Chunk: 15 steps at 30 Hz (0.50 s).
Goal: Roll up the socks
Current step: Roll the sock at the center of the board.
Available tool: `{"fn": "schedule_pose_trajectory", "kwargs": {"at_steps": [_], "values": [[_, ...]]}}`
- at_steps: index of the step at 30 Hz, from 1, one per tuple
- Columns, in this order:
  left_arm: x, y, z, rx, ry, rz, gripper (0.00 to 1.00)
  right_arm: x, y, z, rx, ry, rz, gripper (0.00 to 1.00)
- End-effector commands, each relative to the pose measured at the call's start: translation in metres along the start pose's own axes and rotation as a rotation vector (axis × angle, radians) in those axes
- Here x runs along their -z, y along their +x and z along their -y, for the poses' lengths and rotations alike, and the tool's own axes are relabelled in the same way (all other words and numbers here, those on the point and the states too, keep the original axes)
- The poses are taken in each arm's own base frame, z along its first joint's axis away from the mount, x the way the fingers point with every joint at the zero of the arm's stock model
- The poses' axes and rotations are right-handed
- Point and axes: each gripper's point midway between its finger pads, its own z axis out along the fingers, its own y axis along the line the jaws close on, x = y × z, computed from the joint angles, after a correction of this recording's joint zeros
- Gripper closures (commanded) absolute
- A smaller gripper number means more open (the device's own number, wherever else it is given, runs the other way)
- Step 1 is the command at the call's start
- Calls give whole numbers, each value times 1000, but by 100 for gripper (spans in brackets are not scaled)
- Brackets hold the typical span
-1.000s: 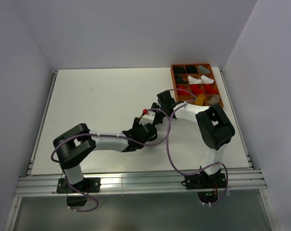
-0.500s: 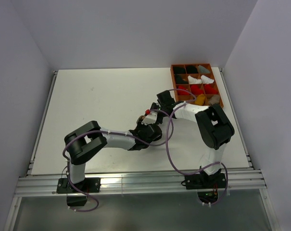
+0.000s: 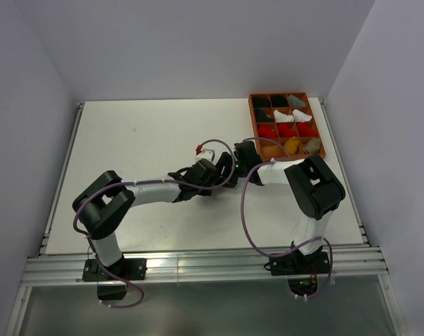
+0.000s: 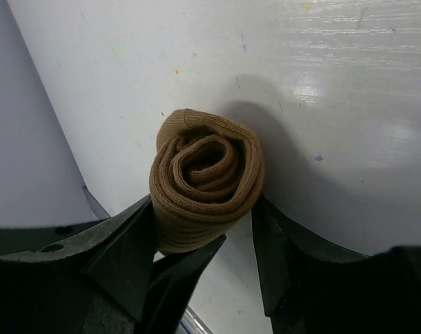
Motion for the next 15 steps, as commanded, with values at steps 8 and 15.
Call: {"fn": "schedule_pose_trajectory", "kwargs": {"at_steps": [8, 15], "values": [[15, -4, -2, 221, 239, -182, 63, 3, -14, -17, 136, -144, 130, 37], [12, -13, 6, 326, 362, -223, 63, -9, -3, -16, 219, -156, 122, 37]]}}
